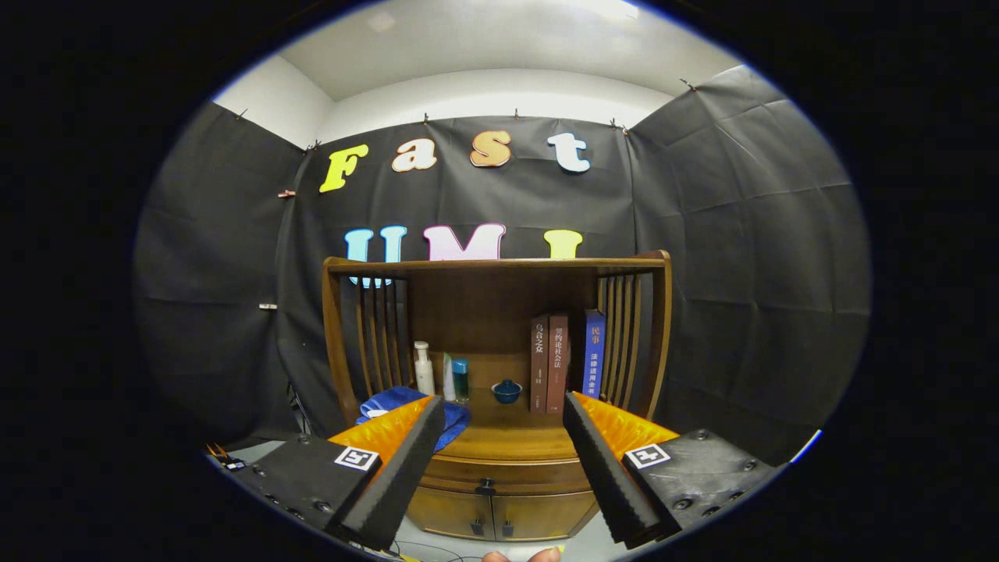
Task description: Pull open the drawer, take out the items inside it, and place them on the countertop above the cabinet.
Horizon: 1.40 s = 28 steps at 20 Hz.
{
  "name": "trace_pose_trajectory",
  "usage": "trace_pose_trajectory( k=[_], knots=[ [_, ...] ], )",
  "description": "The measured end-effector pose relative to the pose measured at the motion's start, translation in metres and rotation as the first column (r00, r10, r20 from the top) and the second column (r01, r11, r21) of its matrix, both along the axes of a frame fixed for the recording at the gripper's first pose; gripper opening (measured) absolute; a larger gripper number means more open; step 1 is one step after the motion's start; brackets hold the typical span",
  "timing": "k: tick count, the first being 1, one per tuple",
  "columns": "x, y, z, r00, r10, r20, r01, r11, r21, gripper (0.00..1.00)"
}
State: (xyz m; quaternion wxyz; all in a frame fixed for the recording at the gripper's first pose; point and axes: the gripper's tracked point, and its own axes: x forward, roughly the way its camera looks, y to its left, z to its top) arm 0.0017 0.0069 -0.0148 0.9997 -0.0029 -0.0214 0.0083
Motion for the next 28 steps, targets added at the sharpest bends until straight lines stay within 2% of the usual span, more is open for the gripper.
trace_pose_trajectory(
  k=[2, 7, 10, 16, 22, 28],
  knots=[
    [0.006, 0.003, -0.024, 1.000, -0.002, 0.008, 0.002, 1.000, -0.010, 0.99],
    [0.034, 0.022, -0.120, 0.999, 0.030, -0.018, -0.030, 0.999, -0.015, 0.99],
    [0.051, 0.021, -0.181, 0.999, 0.006, -0.043, -0.008, 0.998, -0.054, 0.98],
    [0.089, 0.013, -0.251, 0.997, -0.046, -0.056, 0.041, 0.996, -0.077, 0.99],
    [0.131, 0.016, -0.317, 0.985, -0.049, -0.167, 0.041, 0.998, -0.051, 0.99],
    [0.161, 0.024, -0.340, 0.979, -0.053, -0.195, 0.053, 0.999, -0.003, 0.59]
  ],
)
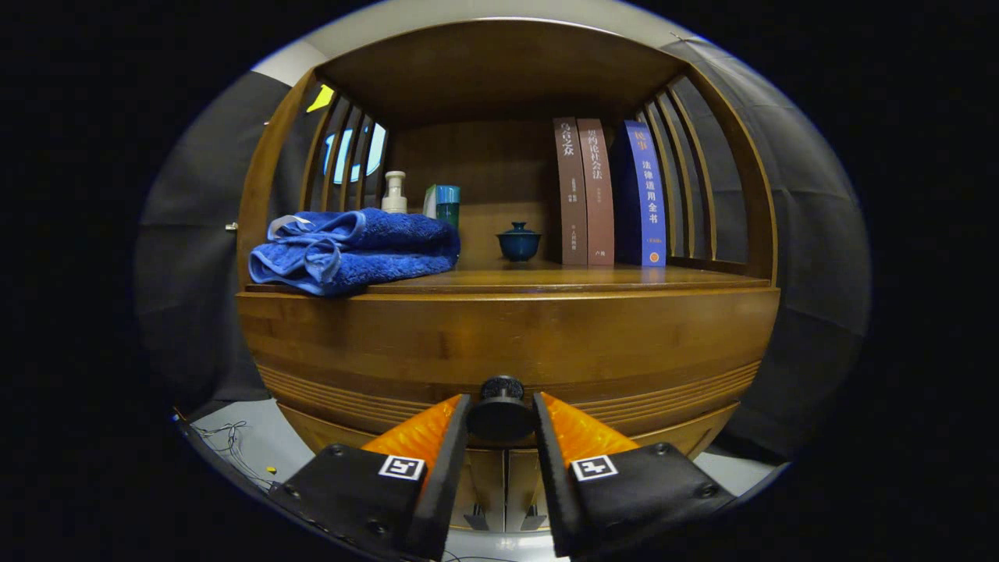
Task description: Pull open the drawer, take out the items inside it, and place them on the countertop above the cabinet.
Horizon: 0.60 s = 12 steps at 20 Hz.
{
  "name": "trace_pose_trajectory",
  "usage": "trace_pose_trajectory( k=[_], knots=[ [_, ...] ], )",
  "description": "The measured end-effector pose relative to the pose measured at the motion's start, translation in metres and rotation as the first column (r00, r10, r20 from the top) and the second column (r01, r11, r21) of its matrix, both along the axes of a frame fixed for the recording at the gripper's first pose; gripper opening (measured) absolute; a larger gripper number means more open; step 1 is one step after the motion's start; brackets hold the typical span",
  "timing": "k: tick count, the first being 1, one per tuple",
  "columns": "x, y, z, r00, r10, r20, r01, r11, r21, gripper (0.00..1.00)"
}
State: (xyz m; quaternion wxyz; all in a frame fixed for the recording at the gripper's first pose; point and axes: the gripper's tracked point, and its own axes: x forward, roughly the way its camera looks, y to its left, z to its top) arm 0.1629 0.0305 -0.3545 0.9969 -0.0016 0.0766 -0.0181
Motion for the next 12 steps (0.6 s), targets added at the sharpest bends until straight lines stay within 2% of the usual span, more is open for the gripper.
trace_pose_trajectory(
  k=[1, 2, 4, 5, 6, 7, 12],
  knots=[
    [0.000, -0.003, -0.002, 1.000, -0.002, -0.008, 0.002, 1.000, -0.003, 0.52],
    [0.000, -0.003, -0.005, 1.000, -0.007, -0.022, 0.007, 1.000, -0.002, 0.52],
    [0.002, -0.002, -0.005, 1.000, -0.009, 0.001, 0.009, 1.000, 0.024, 0.44],
    [0.000, -0.002, -0.004, 1.000, -0.008, -0.002, 0.008, 0.999, 0.032, 0.36],
    [0.005, -0.001, -0.005, 1.000, -0.007, -0.003, 0.007, 1.000, 0.026, 0.36],
    [-0.001, -0.003, -0.002, 1.000, -0.004, -0.006, 0.004, 1.000, 0.020, 0.27],
    [-0.032, -0.003, -0.001, 1.000, -0.003, -0.022, 0.003, 1.000, 0.007, 0.27]
  ],
)
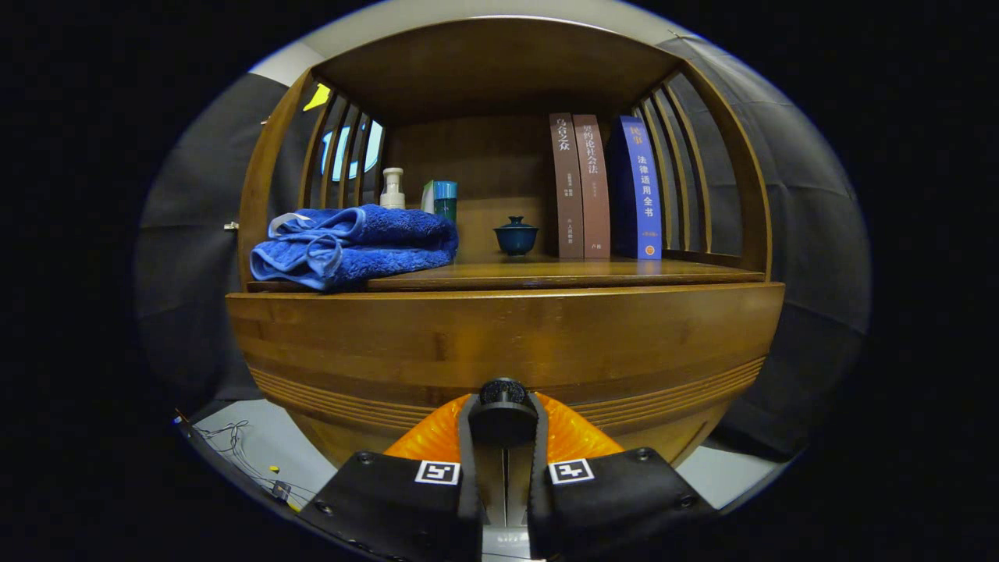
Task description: Pull open the drawer, take out the items inside it, and place them on the countertop above the cabinet.
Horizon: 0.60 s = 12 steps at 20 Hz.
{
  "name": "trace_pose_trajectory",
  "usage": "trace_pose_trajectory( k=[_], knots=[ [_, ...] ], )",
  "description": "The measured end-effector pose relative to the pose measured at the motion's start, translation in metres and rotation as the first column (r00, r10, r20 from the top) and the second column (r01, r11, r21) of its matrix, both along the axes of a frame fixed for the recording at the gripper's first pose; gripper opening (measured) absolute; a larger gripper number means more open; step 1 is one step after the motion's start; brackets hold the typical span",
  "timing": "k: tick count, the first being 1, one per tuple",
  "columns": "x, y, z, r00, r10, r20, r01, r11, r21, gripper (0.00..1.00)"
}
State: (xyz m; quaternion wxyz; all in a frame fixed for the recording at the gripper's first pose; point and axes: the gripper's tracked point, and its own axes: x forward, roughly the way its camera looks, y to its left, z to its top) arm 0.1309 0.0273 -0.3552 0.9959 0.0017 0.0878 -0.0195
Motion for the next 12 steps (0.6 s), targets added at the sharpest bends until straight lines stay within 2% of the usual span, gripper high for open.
trace_pose_trajectory(
  k=[12],
  knots=[
    [-0.112, 0.001, 0.005, 1.000, -0.003, -0.013, 0.003, 0.999, 0.037, 0.27]
  ],
)
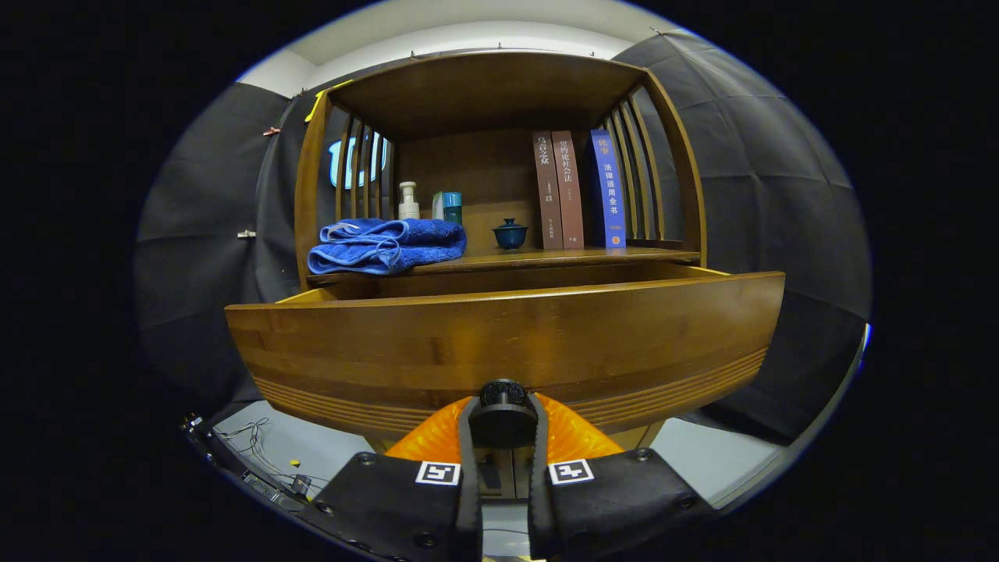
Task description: Pull open the drawer, take out the items inside it, and place them on the countertop above the cabinet.
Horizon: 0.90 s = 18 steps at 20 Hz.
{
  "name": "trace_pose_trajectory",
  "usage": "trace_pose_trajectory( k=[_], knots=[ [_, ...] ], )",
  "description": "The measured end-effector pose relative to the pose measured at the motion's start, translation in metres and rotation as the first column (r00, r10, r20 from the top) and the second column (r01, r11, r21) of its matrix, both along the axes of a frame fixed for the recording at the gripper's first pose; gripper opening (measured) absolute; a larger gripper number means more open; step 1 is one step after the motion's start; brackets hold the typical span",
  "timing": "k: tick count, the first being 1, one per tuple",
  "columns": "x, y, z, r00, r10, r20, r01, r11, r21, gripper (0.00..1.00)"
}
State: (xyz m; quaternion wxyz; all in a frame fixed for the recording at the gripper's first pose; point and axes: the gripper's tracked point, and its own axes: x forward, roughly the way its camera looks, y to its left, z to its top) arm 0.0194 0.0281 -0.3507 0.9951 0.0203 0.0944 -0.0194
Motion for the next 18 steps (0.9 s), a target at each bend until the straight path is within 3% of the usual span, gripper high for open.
trace_pose_trajectory(
  k=[10, 12, 18],
  knots=[
    [-0.027, 0.002, -0.007, 1.000, 0.000, -0.015, 0.000, 1.000, -0.005, 0.27],
    [-0.030, 0.003, -0.006, 1.000, 0.004, -0.013, -0.004, 1.000, -0.003, 0.32],
    [-0.037, -0.002, 0.020, 0.999, -0.006, 0.032, 0.005, 1.000, 0.006, 0.97]
  ],
)
